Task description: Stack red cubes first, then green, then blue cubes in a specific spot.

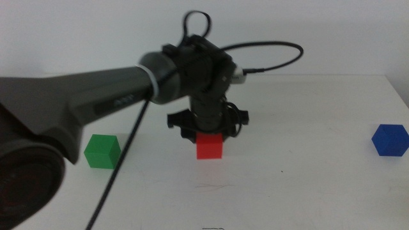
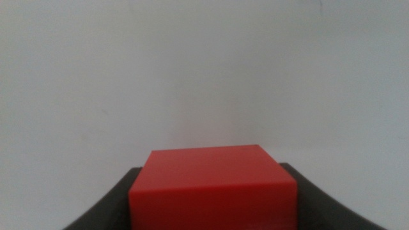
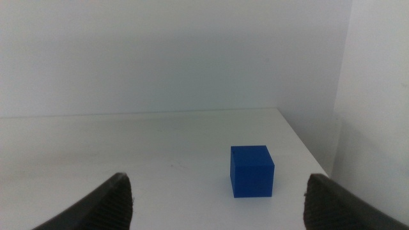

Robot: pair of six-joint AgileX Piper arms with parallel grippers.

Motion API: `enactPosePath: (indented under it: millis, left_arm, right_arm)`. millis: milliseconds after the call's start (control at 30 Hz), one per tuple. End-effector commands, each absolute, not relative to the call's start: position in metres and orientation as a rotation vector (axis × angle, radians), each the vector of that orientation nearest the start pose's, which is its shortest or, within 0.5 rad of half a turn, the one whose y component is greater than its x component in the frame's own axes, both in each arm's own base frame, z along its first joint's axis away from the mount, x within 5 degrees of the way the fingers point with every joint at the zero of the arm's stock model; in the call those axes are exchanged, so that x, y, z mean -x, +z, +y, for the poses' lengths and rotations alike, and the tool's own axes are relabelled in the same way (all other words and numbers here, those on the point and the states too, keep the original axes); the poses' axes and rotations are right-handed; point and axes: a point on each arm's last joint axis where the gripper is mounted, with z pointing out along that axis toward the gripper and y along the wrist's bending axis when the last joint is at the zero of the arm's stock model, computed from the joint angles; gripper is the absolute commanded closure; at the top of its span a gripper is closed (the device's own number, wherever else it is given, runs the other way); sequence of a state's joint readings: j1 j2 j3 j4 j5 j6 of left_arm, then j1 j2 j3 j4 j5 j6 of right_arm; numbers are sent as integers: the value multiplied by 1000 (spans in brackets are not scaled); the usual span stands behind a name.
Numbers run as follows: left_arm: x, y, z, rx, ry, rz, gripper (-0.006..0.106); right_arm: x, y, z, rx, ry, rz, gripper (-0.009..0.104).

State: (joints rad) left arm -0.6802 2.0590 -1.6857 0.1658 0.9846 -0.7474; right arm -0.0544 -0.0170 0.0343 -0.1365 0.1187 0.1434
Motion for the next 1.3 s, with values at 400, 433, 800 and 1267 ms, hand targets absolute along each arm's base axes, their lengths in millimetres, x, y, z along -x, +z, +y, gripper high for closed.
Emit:
enactPosePath:
  millis: [400,433,800,1267]
  left_arm:
    - [-342,225,-285,49,-176,2778,102]
    - [-342,223,-284,40,-170,2781,102]
    - [-339,213,-288,-49,-188,2825,102]
    - [-339,204,-291,-99,-187,2857,100]
  right_arm:
    - [-54,208,-4,-35,-60,1503,1]
    - [-54,208,-4,-35,-60,1503,1]
    - [-54,208,-4,-35,-60,1503,1]
    - [-54,208,-4,-35,-60,1503,1]
